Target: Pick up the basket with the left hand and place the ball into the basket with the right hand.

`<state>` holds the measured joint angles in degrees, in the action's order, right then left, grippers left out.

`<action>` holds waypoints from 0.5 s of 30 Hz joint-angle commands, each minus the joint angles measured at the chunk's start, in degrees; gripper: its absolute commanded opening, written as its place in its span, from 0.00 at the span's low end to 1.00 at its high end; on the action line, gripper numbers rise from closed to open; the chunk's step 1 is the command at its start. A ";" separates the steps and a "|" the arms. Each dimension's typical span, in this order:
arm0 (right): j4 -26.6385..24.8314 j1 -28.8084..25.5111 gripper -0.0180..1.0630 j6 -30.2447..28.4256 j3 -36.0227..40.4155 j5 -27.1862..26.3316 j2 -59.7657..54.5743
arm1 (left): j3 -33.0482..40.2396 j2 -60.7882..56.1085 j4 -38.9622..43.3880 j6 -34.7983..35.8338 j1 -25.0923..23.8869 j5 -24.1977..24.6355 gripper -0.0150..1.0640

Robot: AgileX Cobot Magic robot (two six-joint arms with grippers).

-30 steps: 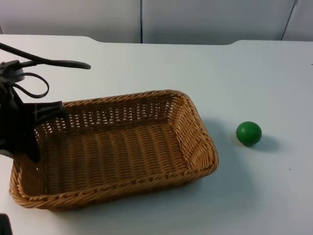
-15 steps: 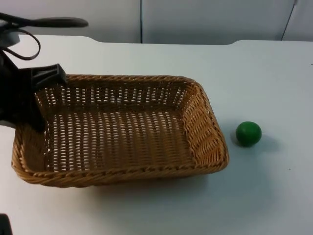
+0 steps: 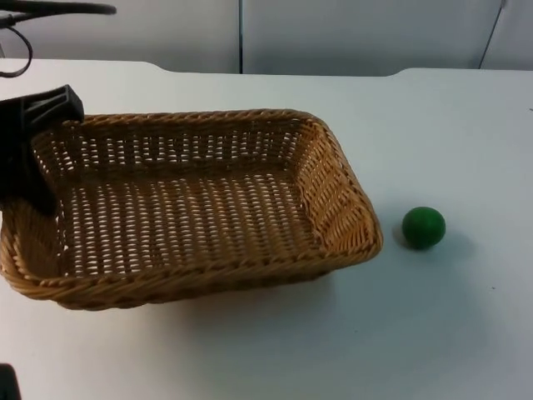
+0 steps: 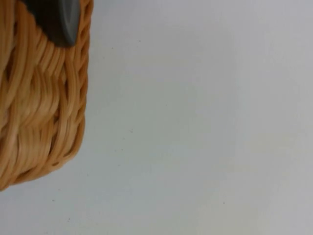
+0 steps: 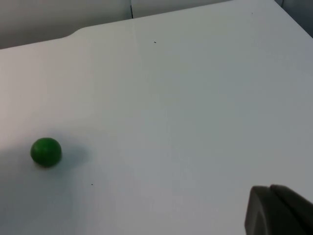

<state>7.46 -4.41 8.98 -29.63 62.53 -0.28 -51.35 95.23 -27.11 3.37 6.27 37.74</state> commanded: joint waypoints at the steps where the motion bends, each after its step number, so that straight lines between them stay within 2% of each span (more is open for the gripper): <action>1: 0.22 -0.37 0.01 0.02 0.31 -0.50 0.28 | -0.07 -0.94 -4.67 -1.11 -0.08 0.11 0.01; 4: 0.22 -0.37 0.01 0.02 0.31 -0.50 0.28 | -0.07 -0.94 -9.36 -5.12 -0.08 -0.46 0.01; 15: 0.22 -0.37 0.01 0.02 0.31 -0.50 0.28 | -0.07 -0.94 -9.79 -6.02 -0.08 -0.97 0.01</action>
<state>7.46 -4.41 8.98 -29.63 62.53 -0.28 -51.35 95.23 -34.95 -2.58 6.16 37.26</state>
